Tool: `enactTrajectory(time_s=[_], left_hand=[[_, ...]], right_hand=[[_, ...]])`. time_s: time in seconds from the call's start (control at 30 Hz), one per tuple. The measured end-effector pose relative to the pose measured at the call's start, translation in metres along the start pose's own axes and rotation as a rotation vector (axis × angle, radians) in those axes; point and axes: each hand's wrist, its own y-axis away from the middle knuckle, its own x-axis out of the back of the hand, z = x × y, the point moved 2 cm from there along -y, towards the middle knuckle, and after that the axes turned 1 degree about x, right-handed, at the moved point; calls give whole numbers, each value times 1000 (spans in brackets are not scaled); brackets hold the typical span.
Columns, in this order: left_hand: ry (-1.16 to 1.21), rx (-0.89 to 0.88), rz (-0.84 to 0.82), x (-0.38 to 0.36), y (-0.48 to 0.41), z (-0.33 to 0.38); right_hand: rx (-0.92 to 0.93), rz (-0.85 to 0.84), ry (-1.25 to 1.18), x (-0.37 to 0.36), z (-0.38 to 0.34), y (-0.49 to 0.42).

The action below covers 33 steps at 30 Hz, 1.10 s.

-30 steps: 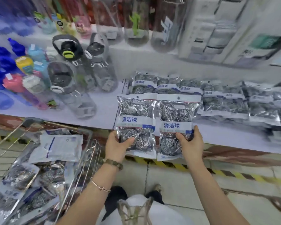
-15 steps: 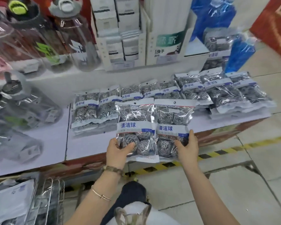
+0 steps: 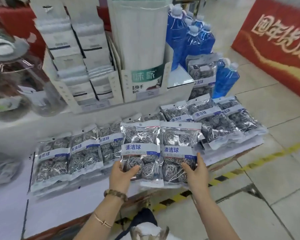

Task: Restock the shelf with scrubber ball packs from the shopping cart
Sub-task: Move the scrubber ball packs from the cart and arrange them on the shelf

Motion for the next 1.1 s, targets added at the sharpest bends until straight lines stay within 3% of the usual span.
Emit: enactTrajectory(time_s=[0.3,0.8,0.97,1.1], left_hand=[[18,83,73,-16,-78,21],[37,299,226,-44,-125,30],[-91,267,181,-50,-134,27],[-373,262,123,-43,-137,25]], right_hand=[[62,-41,165,-21,-34,-83],[141,-188,353,-74,-72,-164],[187,-236,422,-80,-61,-176],[277,-247,642,-80,-54,-186]])
